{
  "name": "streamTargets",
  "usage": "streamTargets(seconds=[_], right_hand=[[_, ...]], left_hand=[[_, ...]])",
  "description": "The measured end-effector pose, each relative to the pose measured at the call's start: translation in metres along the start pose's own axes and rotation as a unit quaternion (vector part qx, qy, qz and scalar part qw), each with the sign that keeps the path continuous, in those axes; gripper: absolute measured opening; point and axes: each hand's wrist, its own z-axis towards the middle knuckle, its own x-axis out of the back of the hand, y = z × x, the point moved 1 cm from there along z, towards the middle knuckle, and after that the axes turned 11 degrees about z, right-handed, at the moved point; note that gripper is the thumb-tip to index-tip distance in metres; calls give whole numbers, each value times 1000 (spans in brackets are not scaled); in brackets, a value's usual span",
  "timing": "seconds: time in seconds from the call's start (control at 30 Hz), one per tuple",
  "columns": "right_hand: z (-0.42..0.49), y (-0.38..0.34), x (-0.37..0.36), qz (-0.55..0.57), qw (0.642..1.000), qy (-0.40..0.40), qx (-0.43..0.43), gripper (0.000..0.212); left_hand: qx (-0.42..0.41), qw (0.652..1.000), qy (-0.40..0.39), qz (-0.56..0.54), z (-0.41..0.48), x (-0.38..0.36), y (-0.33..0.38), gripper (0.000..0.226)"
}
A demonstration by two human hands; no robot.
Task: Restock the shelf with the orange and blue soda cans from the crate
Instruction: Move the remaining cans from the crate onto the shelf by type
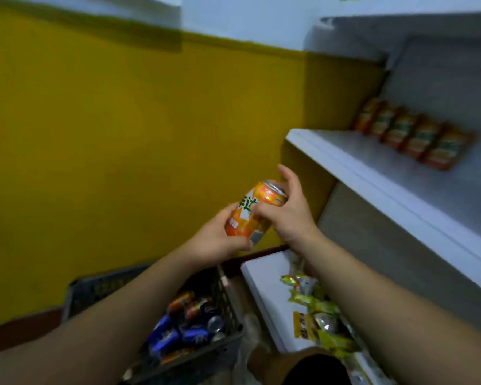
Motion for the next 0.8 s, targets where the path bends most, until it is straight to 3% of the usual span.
streamTargets(seconds=[0.2,0.4,0.53,0.8], right_hand=[[-36,-64,77,2,995,98,11,85],[-69,-102,167,2,982,186,3,89],[-92,-112,223,-42,964,261,13,87],[-118,-104,301,-104,937,332,-13,68]], left_hand=[[-109,993,36,-9,-1,-56,102,72],[-187,978,-83,38,16,-125,167,69],[-232,948,-160,146,36,-168,195,79],[-257,866,-173,394,89,-231,210,70]])
